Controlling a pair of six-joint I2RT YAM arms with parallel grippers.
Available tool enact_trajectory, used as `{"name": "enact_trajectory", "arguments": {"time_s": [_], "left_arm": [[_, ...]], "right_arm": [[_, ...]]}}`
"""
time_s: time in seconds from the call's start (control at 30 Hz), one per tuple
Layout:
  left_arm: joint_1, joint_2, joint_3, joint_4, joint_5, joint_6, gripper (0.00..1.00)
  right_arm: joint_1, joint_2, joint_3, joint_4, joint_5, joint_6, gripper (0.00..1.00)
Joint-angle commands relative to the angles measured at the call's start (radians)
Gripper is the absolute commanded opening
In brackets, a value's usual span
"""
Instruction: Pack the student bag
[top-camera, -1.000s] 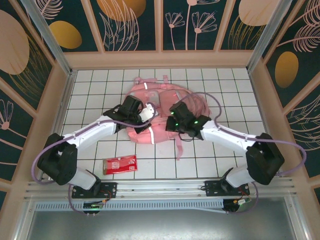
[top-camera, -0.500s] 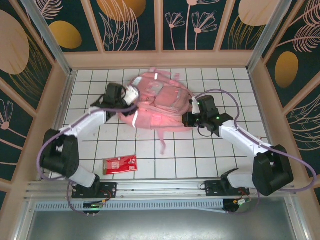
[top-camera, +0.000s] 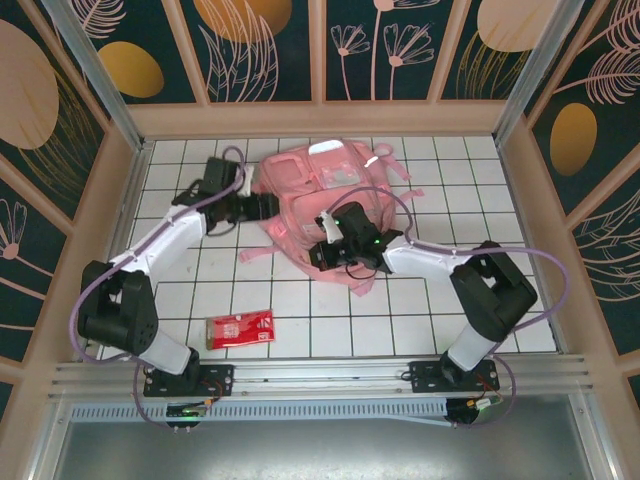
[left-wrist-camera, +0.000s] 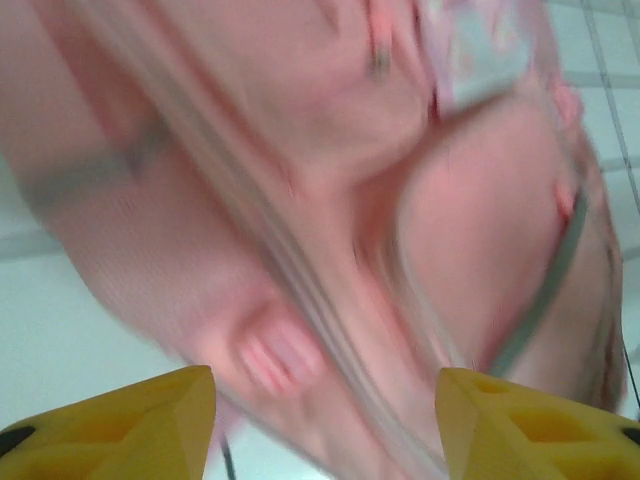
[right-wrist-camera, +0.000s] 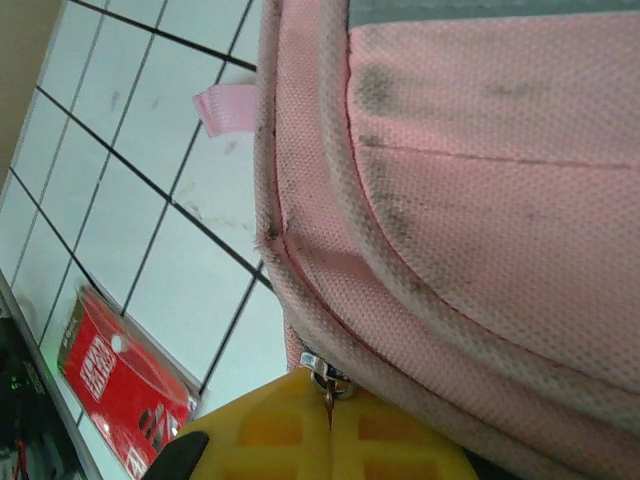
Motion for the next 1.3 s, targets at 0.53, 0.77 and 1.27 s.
{"name": "enact_trajectory", "arguments": {"time_s": [0.53,0.77,1.27], "left_arm": [[-0.070,-0.153,-0.188,0.156,-0.138,-0.472,0.63],[-0.070,-0.084,-0.265,0.296,-0.054,-0.555,0.60],[-0.001,0.052,-0.136,0.193,-0.123,-0.292,0.00]], "right_arm": [[0.109,0.093,0.083,0.141,-0.020,-0.040,0.00],[0.136,0.126,0.125,0.191,-0.049,-0.038,0.00],[0.112,0.008,0.041,-0.008,0.079,-0.103,0.00]]}}
